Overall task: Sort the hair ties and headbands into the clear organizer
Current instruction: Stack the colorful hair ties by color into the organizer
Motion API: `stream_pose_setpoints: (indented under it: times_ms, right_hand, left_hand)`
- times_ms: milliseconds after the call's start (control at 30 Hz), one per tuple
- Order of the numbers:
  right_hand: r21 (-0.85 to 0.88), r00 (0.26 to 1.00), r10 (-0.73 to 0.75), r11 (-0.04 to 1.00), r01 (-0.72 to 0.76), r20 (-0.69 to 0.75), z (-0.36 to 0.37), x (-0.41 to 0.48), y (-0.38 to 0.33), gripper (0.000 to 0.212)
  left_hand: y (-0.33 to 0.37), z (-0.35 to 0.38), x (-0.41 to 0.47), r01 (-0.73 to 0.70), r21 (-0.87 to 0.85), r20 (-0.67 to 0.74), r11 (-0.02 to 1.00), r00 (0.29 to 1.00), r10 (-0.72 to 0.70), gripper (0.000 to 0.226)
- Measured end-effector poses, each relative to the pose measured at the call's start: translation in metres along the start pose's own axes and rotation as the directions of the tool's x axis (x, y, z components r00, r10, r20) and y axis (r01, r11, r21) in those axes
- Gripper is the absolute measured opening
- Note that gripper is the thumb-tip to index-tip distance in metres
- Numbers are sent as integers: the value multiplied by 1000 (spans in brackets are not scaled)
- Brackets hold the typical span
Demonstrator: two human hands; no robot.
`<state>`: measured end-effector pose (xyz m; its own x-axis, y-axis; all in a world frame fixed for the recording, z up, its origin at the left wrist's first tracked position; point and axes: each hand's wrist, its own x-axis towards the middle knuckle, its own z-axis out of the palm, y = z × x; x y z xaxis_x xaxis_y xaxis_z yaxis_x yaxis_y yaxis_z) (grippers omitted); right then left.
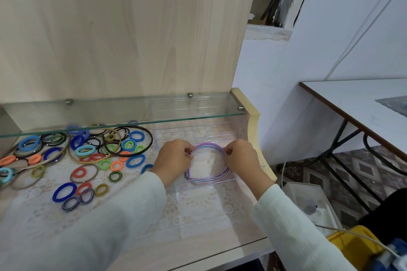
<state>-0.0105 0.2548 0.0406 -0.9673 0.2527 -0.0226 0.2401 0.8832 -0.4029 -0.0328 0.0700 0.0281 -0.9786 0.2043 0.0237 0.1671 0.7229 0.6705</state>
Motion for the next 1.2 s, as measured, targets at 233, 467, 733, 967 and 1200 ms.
stream_pose_setpoints:
  times_ms: [233,467,733,967,1200]
  right_hand:
    - [-17,1000,-8,1000,8,0,0,0,-1,21]
    - [-88,999,-51,995,51,-2,1,1,-2,22]
    - [-102,991,-134,986,135,23,-2,-2,-1,30]
    - [-149,984,-177,973,174,-10,0,-4,-10,26]
    - [-61,886,-456,885,461,80,18,-10,-25,30]
  left_hand:
    - [-3,4,-1,-31,28,-22,999,999,32,27]
    - [-3,5,-1,-66,87,-46,994,996,71,25]
    - [1,8,-3,-92,136,-56,986,993,100,23]
    - [0,-5,-14,-181,135,11,974,983,181,30]
    - [-5,-14,-28,-257,306,25,916,965,263,44]
